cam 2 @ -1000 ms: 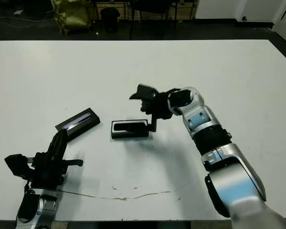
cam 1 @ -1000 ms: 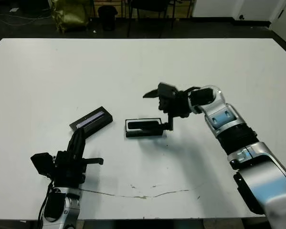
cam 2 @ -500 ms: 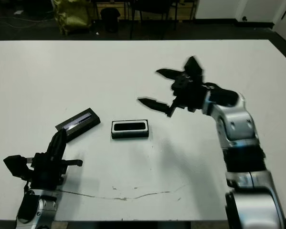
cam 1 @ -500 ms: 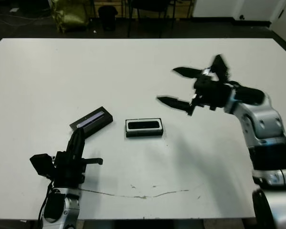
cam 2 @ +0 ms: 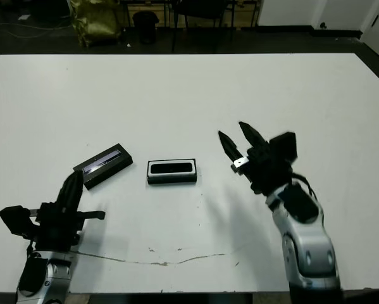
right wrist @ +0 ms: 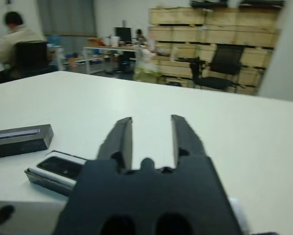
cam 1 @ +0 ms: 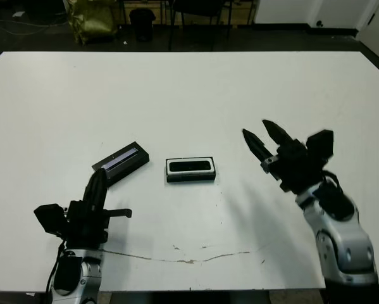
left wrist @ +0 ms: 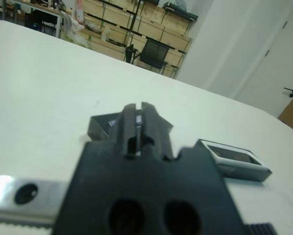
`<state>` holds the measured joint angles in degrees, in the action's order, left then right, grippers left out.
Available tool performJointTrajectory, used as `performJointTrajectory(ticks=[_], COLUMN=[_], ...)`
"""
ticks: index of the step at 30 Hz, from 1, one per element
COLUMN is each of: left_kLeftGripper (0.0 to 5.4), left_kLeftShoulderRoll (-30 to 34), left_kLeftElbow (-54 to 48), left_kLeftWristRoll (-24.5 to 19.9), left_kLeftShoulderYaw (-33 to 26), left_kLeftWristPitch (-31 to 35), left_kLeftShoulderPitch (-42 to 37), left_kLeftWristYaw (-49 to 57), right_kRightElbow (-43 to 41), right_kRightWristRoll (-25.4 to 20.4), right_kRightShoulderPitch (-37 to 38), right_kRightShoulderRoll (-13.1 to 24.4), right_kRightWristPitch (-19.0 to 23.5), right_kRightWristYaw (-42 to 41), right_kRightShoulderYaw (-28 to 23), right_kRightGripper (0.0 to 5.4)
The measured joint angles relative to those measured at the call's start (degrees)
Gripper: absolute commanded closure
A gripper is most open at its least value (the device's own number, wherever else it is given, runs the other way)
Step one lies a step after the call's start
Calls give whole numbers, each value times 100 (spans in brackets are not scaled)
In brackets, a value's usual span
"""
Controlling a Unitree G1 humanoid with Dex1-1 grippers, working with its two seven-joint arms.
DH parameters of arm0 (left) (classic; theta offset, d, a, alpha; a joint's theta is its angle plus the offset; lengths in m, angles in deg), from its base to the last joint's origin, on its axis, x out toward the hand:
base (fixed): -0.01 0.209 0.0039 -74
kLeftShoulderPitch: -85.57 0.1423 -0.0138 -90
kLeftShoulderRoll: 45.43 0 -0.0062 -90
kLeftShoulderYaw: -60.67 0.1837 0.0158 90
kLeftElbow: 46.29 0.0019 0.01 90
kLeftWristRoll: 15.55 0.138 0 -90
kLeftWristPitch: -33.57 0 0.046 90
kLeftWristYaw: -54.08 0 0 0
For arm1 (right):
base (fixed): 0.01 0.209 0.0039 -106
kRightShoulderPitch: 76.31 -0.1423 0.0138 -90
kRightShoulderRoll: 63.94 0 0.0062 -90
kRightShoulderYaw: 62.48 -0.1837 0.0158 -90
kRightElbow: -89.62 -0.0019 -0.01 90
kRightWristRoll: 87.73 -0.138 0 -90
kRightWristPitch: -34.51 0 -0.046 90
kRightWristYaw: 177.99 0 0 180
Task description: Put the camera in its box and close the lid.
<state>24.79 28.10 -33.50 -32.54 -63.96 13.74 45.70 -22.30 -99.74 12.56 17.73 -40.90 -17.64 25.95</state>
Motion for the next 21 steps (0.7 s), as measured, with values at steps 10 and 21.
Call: performJointTrajectory(ticks=[10, 21], left_kLeftGripper=[540, 405], left_kLeftShoulderRoll=[977, 3079], left_kLeftElbow=[30, 35], left_kLeftWristRoll=[-10, -140], left_kLeftShoulderYaw=[-569, -877], left_kLeftWristPitch=[74, 1309], left_kLeftShoulderPitch=[-558, -1381], left_kLeftWristYaw=[-468, -1965], right_kRightElbow=[-66, -11], right_kRightWristRoll=[68, 67], right_kRightShoulderPitch=[1146, 1222], right_kRightShoulderRoll=[-288, -320], right_kRightWristPitch=[-1228, -1387], right_kRightWristYaw=[295, 493], right_kRightShoulderYaw=[68, 40], right_kRightGripper=[539, 540])
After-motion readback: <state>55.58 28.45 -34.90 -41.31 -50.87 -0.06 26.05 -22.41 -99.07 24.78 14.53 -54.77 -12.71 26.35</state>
